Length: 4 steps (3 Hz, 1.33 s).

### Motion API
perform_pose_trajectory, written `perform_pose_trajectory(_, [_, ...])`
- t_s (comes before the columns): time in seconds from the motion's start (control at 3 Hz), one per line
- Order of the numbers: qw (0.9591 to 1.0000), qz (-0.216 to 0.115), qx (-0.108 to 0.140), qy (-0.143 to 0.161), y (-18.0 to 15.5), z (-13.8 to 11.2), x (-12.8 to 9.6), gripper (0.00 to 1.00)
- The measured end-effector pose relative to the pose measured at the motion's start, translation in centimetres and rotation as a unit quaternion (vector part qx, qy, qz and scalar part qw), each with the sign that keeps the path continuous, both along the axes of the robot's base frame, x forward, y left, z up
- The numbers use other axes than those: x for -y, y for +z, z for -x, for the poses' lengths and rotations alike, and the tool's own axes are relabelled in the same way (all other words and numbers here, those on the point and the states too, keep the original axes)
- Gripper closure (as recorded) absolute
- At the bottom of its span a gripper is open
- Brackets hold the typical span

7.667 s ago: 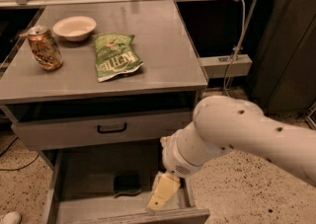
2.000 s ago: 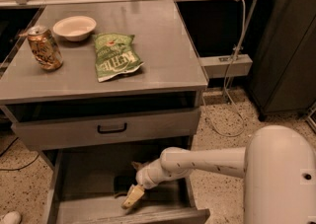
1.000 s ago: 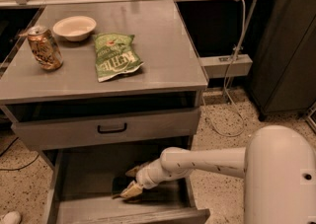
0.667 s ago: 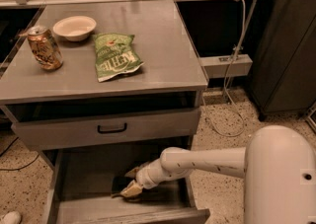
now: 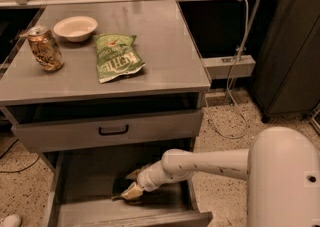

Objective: Pick sponge from middle drawer and place on counter

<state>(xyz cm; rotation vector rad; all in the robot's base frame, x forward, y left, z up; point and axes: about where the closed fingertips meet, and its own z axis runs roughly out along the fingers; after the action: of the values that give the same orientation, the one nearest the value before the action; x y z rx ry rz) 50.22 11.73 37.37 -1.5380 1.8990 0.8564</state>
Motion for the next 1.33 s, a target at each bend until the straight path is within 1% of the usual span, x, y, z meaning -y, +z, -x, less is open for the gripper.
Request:
perform_pose_trajectory(0.33, [0.9993, -0.004, -0.002, -0.037, 3.1, 0.2, 1.0, 1.00])
perform_pose_trajectory(0.67, [0.9965, 0.011, -0.004, -0.083, 6.8, 1.3, 3.6, 1.00])
perform_pose_trajectory(1.0, [0.9908, 0.046, -0.008, -0.127, 10.2, 3.5, 6.9, 1.00])
perform_pose_trajectory(1.33, [0.9842, 0.087, -0.004, -0.154, 13.3, 6.3, 9.6, 1.00])
